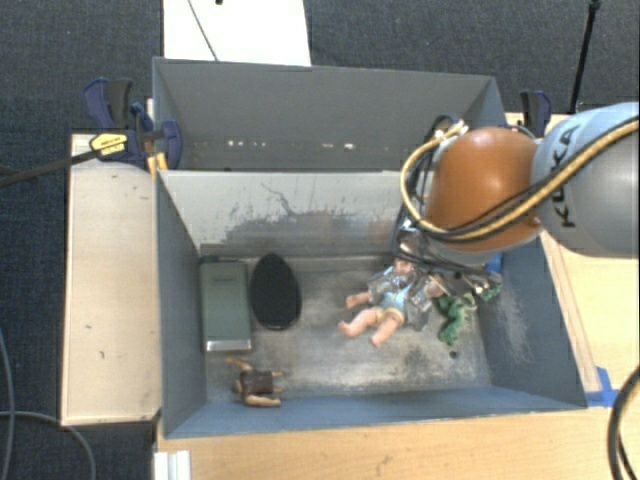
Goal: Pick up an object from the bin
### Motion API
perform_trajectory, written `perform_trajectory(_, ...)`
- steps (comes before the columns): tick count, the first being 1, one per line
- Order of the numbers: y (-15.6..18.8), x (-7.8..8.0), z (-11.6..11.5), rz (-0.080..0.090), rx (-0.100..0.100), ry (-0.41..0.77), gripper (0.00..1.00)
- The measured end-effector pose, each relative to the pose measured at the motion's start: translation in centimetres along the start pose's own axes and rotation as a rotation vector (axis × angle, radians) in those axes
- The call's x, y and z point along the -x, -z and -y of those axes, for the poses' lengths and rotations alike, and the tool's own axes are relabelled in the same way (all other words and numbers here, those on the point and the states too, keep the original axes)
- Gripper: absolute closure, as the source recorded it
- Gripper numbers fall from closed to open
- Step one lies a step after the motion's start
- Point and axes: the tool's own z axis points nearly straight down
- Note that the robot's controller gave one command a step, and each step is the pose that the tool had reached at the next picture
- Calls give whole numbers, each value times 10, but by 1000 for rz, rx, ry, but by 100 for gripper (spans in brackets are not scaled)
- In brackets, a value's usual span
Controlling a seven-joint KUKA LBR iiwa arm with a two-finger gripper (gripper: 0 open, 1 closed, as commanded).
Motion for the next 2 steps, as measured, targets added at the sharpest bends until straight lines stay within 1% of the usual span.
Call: perform_trajectory(2, 38, -1, -1, -1, 1, -2, 100)
